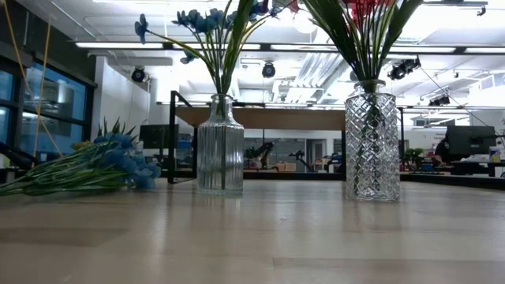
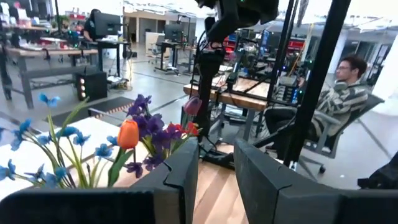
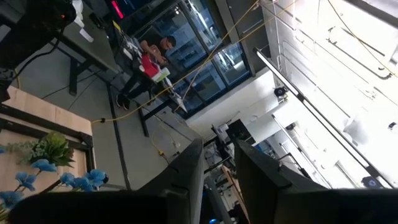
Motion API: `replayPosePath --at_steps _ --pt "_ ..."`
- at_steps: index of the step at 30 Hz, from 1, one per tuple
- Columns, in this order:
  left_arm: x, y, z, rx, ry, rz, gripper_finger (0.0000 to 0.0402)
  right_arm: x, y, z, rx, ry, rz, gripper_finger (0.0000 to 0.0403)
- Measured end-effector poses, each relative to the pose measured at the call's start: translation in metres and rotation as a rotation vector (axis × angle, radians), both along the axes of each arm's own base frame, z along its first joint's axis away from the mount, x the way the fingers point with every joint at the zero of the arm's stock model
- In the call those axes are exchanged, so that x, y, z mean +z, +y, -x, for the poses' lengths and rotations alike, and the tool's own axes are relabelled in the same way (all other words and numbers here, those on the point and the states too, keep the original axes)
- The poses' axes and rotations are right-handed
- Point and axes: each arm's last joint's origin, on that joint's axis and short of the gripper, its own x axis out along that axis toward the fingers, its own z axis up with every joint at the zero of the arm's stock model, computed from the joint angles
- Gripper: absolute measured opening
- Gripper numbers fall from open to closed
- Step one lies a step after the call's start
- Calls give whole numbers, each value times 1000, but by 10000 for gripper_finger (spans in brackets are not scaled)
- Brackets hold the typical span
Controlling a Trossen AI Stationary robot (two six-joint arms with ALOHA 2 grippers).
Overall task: Pick and place flowers into a vace then onto a shelf
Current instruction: Put the blue flowers into the left transparent flower vase
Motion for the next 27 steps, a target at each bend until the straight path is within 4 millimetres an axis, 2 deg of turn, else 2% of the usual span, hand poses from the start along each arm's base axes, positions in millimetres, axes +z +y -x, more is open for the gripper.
replayPosePath --at_steps 10,20,24,27 --pt "-5 -4 -5 -10 -31 33 94 0 0 0 19 -3 9 83" --pt "2 -10 -6 -244 -209 -40 87 0 1 -1 35 5 31 83" --pt "21 -5 1 -67 -88 74 87 0 1 -1 35 4 29 83" --pt "42 -2 4 -22 -31 48 87 0 1 -1 35 4 29 83"
